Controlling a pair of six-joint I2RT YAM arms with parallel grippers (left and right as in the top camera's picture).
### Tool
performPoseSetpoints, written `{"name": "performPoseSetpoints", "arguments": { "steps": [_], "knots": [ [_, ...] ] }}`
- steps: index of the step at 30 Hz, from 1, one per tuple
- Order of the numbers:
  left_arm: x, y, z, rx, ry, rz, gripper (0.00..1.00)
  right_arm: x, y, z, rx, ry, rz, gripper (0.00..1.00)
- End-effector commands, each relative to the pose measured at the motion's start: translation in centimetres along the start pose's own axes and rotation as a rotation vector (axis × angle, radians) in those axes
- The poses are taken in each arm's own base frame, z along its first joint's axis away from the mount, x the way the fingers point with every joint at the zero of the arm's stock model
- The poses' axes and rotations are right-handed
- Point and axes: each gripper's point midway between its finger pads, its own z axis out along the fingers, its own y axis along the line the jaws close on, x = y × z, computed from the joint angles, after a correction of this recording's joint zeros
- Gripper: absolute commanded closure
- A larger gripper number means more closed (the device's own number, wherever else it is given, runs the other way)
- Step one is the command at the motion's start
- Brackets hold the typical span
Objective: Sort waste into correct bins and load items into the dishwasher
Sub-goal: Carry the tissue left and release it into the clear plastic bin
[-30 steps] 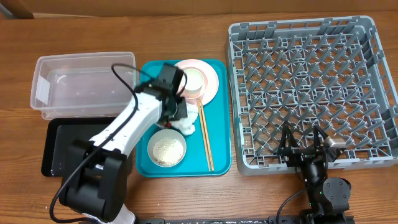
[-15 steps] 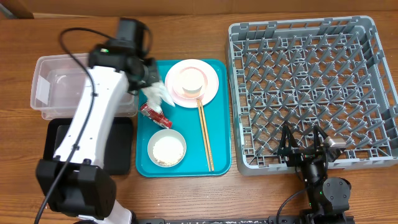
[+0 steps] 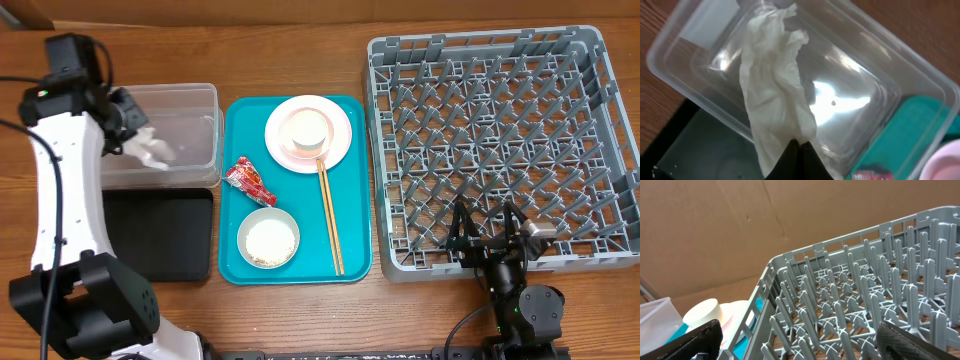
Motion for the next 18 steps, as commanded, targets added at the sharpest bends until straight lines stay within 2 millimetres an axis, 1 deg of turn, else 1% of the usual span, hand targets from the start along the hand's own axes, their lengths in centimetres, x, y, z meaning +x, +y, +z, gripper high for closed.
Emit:
{"name": "performPoseSetpoints", "arguments": {
  "steps": [1, 6, 11, 12, 13, 14, 15, 16, 18],
  "knots": [
    [-0.1, 0.6, 1.5, -0.022, 0.004, -0.003, 0.96, 0.2, 0.1, 0.0, -0.008, -0.003, -0.002, 0.00],
    [0.5, 0.4, 4.3, -0.034, 0.047, 0.004, 0.96, 0.2, 0.0, 0.0, -0.007, -0.004, -0.002, 0.00],
    [1.5, 0.5, 7.0, -0.057, 0.107, 0.012, 0.95, 0.2, 0.0, 0.0, -0.007, -0.004, -0.002, 0.00],
    [1.7, 0.5, 7.3, -0.061, 0.117, 0.013, 0.75, 0.2, 0.0, 0.0, -0.007, -0.004, -0.002, 0.00],
    [1.8, 0.4, 7.5, -0.056, 0.124, 0.013, 0.37, 0.2, 0.0, 0.0, -0.007, -0.003, -0.002, 0.00],
    [1.9, 0.3, 7.6, -0.048, 0.129, 0.013, 0.21, 0.2, 0.0, 0.0, -0.007, -0.004, -0.002, 0.00],
    [2.0, -0.2, 7.5, -0.022, 0.137, 0.011, 0.13, 0.2, 0.0, 0.0, -0.007, -0.004, -0.002, 0.00],
    [2.1, -0.9, 7.2, 0.019, 0.149, 0.014, 0.10, 0.2, 0.0, 0.0, -0.007, -0.004, -0.002, 0.00],
    [2.3, -2.4, 6.2, 0.108, 0.174, 0.017, 0.08, 0.2, 0.0, 0.0, -0.007, -0.004, -0.002, 0.00]
  ]
}}
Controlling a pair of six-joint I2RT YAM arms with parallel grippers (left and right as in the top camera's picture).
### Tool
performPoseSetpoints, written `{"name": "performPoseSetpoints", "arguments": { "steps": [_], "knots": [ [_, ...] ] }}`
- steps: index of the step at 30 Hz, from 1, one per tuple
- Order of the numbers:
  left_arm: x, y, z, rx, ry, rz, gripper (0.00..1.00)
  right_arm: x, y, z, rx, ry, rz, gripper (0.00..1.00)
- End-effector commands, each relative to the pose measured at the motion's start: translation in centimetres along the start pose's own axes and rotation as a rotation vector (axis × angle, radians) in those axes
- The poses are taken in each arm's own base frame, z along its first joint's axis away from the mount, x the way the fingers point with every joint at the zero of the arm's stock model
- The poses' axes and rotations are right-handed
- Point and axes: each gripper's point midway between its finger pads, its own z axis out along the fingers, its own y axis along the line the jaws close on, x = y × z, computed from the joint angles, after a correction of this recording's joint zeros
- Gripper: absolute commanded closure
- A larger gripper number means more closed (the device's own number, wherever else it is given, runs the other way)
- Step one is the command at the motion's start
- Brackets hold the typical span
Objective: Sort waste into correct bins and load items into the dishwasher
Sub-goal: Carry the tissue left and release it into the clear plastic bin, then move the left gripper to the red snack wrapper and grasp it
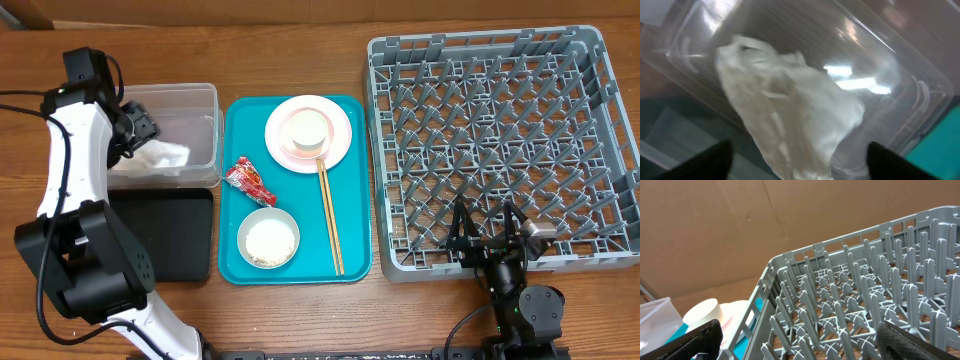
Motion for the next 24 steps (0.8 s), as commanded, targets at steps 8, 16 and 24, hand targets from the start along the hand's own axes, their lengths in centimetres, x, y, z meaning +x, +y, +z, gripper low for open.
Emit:
{"name": "performPoseSetpoints", "arguments": {
  "steps": [8, 16, 24],
  "knots": [
    [3.0, -5.6, -8.2, 0.318, 0.057, 0.065, 0.08, 0.2, 0.0, 0.0, -0.007, -0.003, -0.002, 0.00],
    [6.3, -7.4, -14.3, 0.318, -0.023, 0.182, 0.03, 0.2, 0.0, 0.0, -0.007, -0.004, -0.003, 0.00],
    [11.4, -9.9, -15.1, 0.215, 0.005, 0.312, 0.00, 0.2, 0.0, 0.0, -0.007, -0.004, -0.002, 0.00]
  ]
}}
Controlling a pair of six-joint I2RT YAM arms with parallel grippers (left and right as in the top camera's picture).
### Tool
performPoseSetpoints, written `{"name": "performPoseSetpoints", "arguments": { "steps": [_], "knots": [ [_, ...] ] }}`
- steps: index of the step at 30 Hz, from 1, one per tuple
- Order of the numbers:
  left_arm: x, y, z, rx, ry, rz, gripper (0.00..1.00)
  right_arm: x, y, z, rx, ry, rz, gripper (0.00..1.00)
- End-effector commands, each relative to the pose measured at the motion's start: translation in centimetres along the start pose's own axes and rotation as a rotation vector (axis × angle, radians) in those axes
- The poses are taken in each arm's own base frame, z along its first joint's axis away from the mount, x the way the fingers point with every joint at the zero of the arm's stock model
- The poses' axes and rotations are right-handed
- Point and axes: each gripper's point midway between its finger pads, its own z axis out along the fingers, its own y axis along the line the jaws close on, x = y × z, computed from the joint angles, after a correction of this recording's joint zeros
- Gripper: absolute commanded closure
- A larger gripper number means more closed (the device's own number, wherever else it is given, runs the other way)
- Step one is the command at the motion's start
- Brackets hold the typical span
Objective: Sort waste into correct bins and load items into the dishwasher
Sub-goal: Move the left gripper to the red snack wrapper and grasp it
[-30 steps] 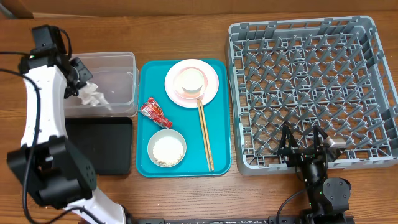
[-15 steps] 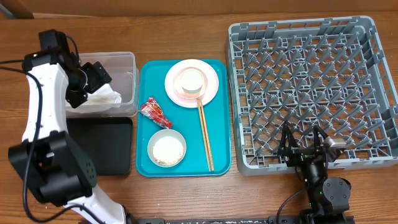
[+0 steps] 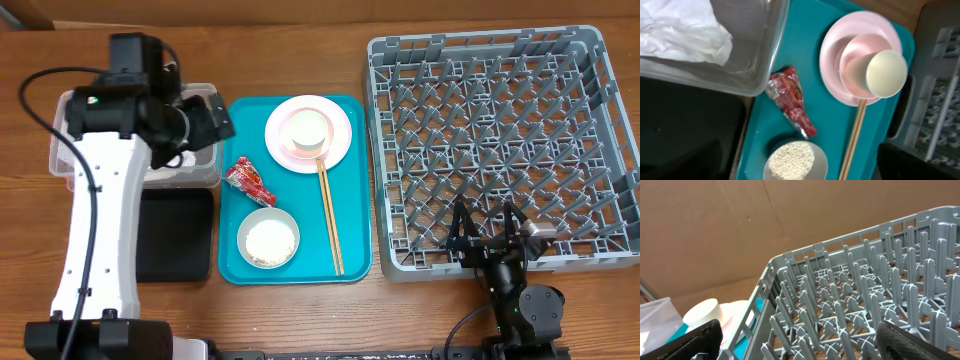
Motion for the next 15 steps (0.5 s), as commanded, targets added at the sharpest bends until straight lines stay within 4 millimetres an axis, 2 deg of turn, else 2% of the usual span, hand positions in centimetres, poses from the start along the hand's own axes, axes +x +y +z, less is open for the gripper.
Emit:
{"name": "performPoseSetpoints", "arguments": {
  "steps": [1, 9, 15],
  "knots": [
    [0.9, 0.0, -0.1, -0.133, -0.021, 0.019, 0.00, 0.2, 0.0, 0.0, -0.007, -0.003, -0.003, 0.00],
    [4.2, -2.2, 1.0, -0.179, 0.030, 0.073, 0.00, 0.2, 0.0, 0.0, -0.007, -0.003, -0.003, 0.00],
    [6.1, -3.0, 3.7, -0.213, 0.042, 0.084, 0.00, 0.2, 0.0, 0.0, -0.007, -0.003, -0.003, 0.00]
  ]
}}
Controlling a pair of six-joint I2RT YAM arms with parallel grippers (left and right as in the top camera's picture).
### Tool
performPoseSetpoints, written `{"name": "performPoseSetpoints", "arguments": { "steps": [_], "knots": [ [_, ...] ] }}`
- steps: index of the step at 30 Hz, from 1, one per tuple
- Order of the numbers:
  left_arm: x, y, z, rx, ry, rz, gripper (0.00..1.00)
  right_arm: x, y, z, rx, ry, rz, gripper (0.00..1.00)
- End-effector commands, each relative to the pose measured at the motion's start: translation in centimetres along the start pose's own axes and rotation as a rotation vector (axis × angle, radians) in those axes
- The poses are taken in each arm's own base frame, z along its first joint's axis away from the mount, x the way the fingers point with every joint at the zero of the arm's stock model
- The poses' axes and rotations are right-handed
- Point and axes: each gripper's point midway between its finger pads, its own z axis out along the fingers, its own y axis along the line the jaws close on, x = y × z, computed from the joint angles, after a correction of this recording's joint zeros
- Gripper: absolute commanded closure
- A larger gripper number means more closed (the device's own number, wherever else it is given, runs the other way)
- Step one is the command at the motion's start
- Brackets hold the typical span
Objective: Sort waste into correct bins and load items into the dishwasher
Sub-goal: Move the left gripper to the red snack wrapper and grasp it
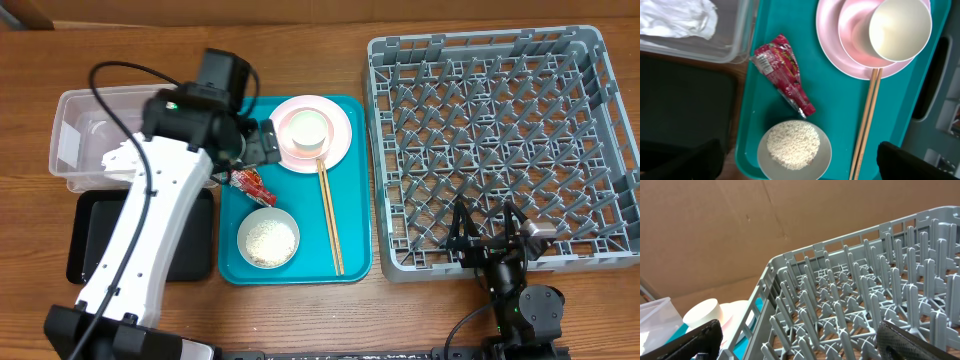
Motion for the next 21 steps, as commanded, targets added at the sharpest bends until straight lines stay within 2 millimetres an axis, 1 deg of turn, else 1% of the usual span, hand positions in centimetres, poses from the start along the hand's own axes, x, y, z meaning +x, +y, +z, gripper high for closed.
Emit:
{"name": "performPoseSetpoints", "arguments": {
  "steps": [1, 5, 6, 8, 12, 14, 15, 16, 18, 19, 21],
  "knots": [
    [1.2, 0.4, 2.0, -0.057, 0.012, -0.035, 0.00, 0.2, 0.0, 0.0, -0.007, -0.003, -0.003, 0.00],
    [2.6, 0.9, 4.5, -0.079, 0.046, -0.067, 0.00, 0.2, 0.0, 0.0, -0.007, -0.003, -0.003, 0.00],
    [3.1, 1.1, 5.6, -0.086, 0.054, -0.087, 0.00, 0.2, 0.0, 0.0, -0.007, -0.003, -0.003, 0.00],
    [3.8, 1.4, 6.9, -0.094, 0.063, -0.107, 0.00, 0.2, 0.0, 0.0, -0.007, -0.003, -0.003, 0.00],
    [4.4, 1.7, 9.2, -0.089, 0.050, -0.164, 0.00, 0.2, 0.0, 0.0, -0.007, -0.003, -0.003, 0.00],
    [4.5, 1.6, 10.2, -0.077, 0.033, -0.204, 0.02, 0.2, 0.0, 0.0, -0.007, -0.003, -0.003, 0.00],
    [4.7, 1.6, 11.1, -0.070, 0.024, -0.260, 0.07, 0.2, 0.0, 0.0, -0.007, -0.003, -0.003, 0.00],
    [4.9, 1.7, 11.5, -0.071, 0.023, -0.287, 0.09, 0.2, 0.0, 0.0, -0.007, -0.003, -0.003, 0.00],
    [5.2, 1.9, 12.3, -0.069, 0.019, -0.306, 0.12, 0.2, 0.0, 0.0, -0.007, -0.003, -0.003, 0.00],
    [5.5, 2.0, 12.9, -0.065, 0.015, -0.313, 0.17, 0.2, 0.0, 0.0, -0.007, -0.003, -0.003, 0.00],
    [5.6, 2.0, 13.4, -0.057, 0.005, -0.319, 0.24, 0.2, 0.0, 0.0, -0.007, -0.003, -0.003, 0.00]
  ]
}}
